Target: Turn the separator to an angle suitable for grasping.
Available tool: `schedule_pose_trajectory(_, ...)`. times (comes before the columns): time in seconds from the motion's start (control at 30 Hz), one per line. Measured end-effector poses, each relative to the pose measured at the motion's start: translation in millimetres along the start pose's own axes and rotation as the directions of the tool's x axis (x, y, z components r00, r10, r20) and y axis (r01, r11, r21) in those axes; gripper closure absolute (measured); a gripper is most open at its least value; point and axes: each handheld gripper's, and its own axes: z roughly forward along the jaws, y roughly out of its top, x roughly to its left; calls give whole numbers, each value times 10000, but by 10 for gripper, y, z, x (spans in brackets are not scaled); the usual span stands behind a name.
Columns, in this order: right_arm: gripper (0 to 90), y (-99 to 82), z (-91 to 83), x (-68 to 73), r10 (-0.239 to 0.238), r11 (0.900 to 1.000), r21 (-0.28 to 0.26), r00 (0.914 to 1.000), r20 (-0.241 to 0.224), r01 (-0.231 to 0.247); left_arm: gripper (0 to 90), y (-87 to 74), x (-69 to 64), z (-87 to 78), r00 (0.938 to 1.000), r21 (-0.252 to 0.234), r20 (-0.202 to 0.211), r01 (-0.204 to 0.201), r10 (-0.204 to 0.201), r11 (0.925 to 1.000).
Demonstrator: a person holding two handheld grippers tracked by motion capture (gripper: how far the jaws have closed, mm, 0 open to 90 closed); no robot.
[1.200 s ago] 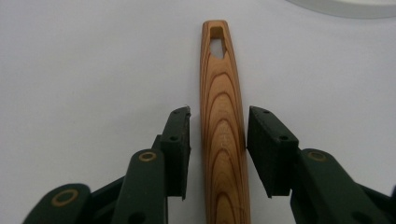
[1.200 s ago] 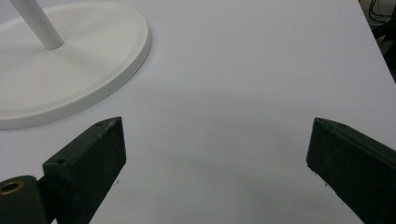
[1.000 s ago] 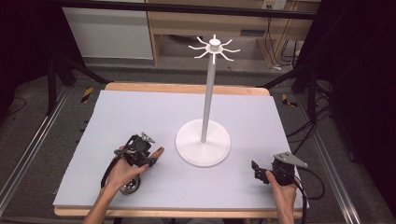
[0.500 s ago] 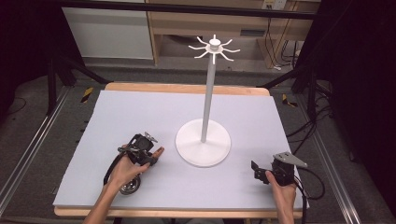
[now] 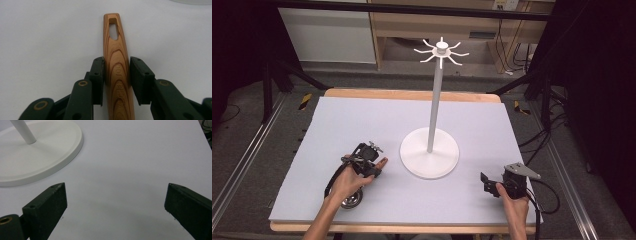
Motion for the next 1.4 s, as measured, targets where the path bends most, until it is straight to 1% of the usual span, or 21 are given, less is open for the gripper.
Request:
schedule_pose_trajectory(0.13,49,-1,4,-3,-55,10000,-14,10000,33,55,659,17,-3,3,9999,106,5,171,-171,9998)
schedule_pose_trajectory(0.17,49,1,-1,1,24,10000,-2,10000,-15,-24,663,19,-1,3,9998,111,21,188,-188,9998)
schedule_pose_trajectory(0.27,49,3,-2,-12,-9,10000,-14,10000,1,9,673,14,0,3,9996,60,46,264,-264,9996)
schedule_pose_trajectory(0.4,49,1,-3,-29,-10,10000,-47,10000,40,10,675,18,4,1,9995,76,59,302,-302,9995)
schedule_pose_trajectory(0.5,49,-1,-9,-40,28,10000,-32,10000,48,-28,676,4,22,-4,9995,-26,140,274,-274,9996)
schedule_pose_trajectory(0.6,49,-6,-5,-46,75,10000,-11,10000,22,-75,676,-33,51,-11,9985,-306,368,425,-413,9986)
schedule_pose_trajectory(0.67,49,-8,-4,-47,104,9999,10,9999,3,-104,676,-56,53,-33,9982,-467,494,373,-350,9982)
schedule_pose_trajectory(0.77,49,-14,3,-48,90,10000,18,9999,72,-90,677,-93,44,-101,9986,-743,479,247,-211,9969)
schedule_pose_trajectory(0.8,49,-14,1,-42,185,9998,50,9998,37,-185,677,-107,38,-127,9985,-869,507,270,-226,9959)
schedule_pose_trajectory(0.87,49,-20,7,-50,74,10000,40,10000,66,-75,677,-136,37,-181,9984,-1081,531,252,-195,9938)
schedule_pose_trajectory(0.9,49,-20,7,-49,80,10000,41,9999,62,-81,677,-156,41,-217,9983,-1249,535,275,-209,9918)
schedule_pose_trajectory(0.93,49,-21,7,-49,87,10000,40,9999,61,-87,677,-167,49,-242,9981,-1312,588,242,-165,9911)
schedule_pose_trajectory(0.97,49,-21,7,-50,72,10000,40,10000,65,-73,677,-182,49,-267,9978,-1484,611,326,-238,9884)
schedule_pose_trajectory(1.1,49,-21,9,-44,112,9999,93,9999,35,-112,677,-221,53,-391,9984,-1868,536,289,-192,9820)
schedule_pose_trajectory(1.23,50,-24,13,-37,113,9999,104,9999,12,-113,677,-247,55,-512,9975,-2420,619,470,-329,9691)
schedule_pose_trajectory(1.33,50,-24,21,-39,-1,10000,94,10000,22,1,677,-267,50,-606,9978,-2757,532,537,-405,9598)
schedule_pose_trajectory(1.4,50,-19,13,-36,150,9999,78,9999,-38,-149,677,-275,60,-660,9976,-2928,553,568,-424,9545)
